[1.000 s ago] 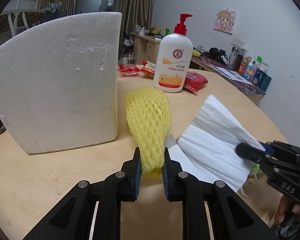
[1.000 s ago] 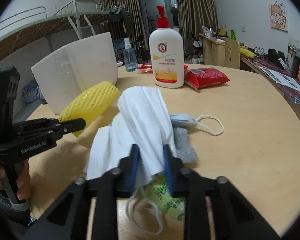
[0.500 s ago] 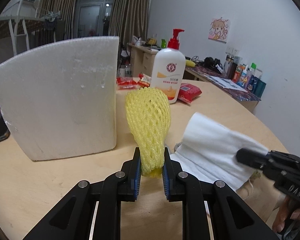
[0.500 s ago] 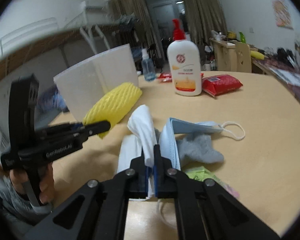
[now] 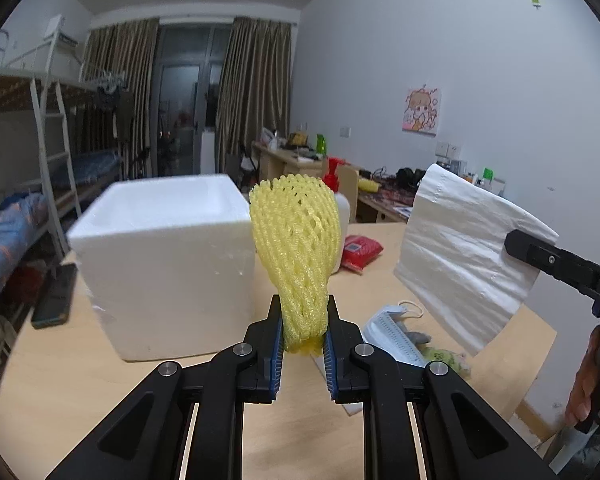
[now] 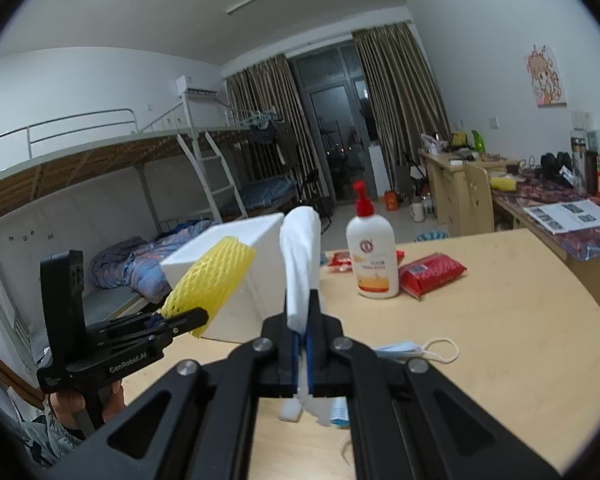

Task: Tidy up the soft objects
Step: 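Lift the yellow net with the left tool while the right tool carries the paper towels over the foam box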

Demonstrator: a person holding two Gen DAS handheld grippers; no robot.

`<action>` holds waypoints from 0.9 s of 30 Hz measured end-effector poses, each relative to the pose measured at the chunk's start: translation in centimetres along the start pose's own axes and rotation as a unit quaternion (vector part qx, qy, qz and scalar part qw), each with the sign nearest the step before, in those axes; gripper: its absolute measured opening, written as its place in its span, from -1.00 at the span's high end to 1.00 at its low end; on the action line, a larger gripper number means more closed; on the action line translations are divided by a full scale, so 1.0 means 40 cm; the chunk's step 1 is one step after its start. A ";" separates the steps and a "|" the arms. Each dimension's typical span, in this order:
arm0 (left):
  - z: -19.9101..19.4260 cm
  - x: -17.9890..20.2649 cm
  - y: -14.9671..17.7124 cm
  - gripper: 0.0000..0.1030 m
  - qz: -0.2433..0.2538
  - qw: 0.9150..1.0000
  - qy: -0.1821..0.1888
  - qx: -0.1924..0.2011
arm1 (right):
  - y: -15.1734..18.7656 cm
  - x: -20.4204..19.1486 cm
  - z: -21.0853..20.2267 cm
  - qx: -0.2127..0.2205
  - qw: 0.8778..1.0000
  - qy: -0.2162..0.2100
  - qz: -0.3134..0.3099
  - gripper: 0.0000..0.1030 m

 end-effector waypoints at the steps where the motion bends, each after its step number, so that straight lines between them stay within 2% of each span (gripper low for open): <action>1: -0.015 0.002 -0.004 0.65 0.002 1.000 -0.001 0.004 | -0.003 -0.006 -0.006 0.003 1.000 -0.002 -0.001 0.91; 12: -0.170 0.022 -0.024 0.65 0.022 0.999 -0.028 0.033 | 0.020 -0.066 -0.054 0.007 1.000 -0.018 -0.008 0.91; 19: -0.211 0.008 -0.022 0.65 0.009 0.999 -0.037 0.036 | 0.030 -0.096 -0.073 0.008 1.000 -0.026 -0.008 0.91; 27: -0.262 -0.025 -0.026 0.65 0.022 0.996 -0.078 0.041 | 0.038 -0.147 -0.041 0.003 0.998 -0.060 -0.018 0.91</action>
Point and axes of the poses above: each gripper's, at about its wrist camera, not at the fingertips, and z roughly the way its jaws point, x to its right, y to its underside, the point moved 4 cm from there along z, roughly the way its jaws point, and after that the axes turned 13 degrees about x, right-handed, at the moved point
